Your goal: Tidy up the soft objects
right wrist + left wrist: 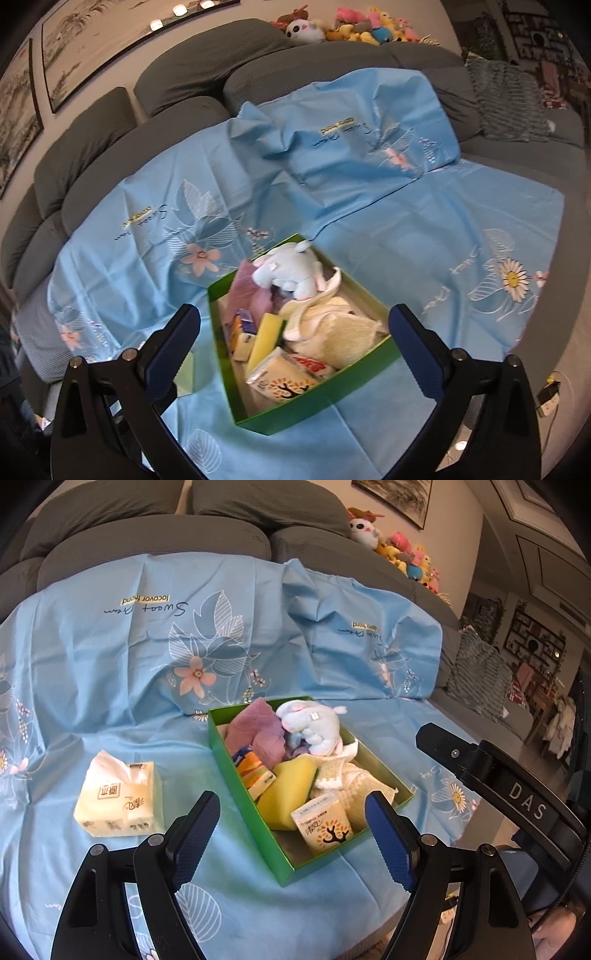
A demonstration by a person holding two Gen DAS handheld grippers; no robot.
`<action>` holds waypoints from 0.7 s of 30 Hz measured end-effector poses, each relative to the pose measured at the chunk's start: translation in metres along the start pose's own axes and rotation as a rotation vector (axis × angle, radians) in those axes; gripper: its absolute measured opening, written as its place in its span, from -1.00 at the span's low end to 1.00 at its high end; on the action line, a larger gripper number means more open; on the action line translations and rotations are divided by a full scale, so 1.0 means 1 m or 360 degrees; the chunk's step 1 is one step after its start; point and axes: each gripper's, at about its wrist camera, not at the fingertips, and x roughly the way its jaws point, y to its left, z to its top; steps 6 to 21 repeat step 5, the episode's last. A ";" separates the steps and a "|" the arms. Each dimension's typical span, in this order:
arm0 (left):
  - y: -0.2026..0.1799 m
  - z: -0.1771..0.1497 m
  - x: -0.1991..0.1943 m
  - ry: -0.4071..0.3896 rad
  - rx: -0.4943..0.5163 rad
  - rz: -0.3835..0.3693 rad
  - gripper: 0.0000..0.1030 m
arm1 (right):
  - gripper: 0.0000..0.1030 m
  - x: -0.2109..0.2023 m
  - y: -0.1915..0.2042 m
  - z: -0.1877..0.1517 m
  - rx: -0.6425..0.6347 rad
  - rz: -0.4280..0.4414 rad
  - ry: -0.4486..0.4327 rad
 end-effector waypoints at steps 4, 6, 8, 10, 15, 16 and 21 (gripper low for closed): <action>-0.002 -0.001 -0.001 0.0018 -0.0014 -0.0041 0.58 | 0.97 -0.003 -0.001 -0.001 0.0003 -0.0031 -0.0004; -0.002 -0.001 -0.001 0.0018 -0.0018 -0.0042 0.58 | 0.97 -0.003 -0.001 -0.001 0.0003 -0.0033 0.0000; -0.002 -0.001 -0.001 0.0018 -0.0018 -0.0042 0.58 | 0.97 -0.003 -0.001 -0.001 0.0003 -0.0033 0.0000; -0.002 -0.001 -0.001 0.0018 -0.0018 -0.0042 0.58 | 0.97 -0.003 -0.001 -0.001 0.0003 -0.0033 0.0000; -0.002 -0.001 -0.001 0.0018 -0.0018 -0.0042 0.58 | 0.97 -0.003 -0.001 -0.001 0.0003 -0.0033 0.0000; -0.002 -0.001 -0.001 0.0018 -0.0018 -0.0042 0.58 | 0.97 -0.003 -0.001 -0.001 0.0003 -0.0033 0.0000; -0.002 -0.001 -0.001 0.0018 -0.0018 -0.0042 0.58 | 0.97 -0.003 -0.001 -0.001 0.0003 -0.0033 0.0000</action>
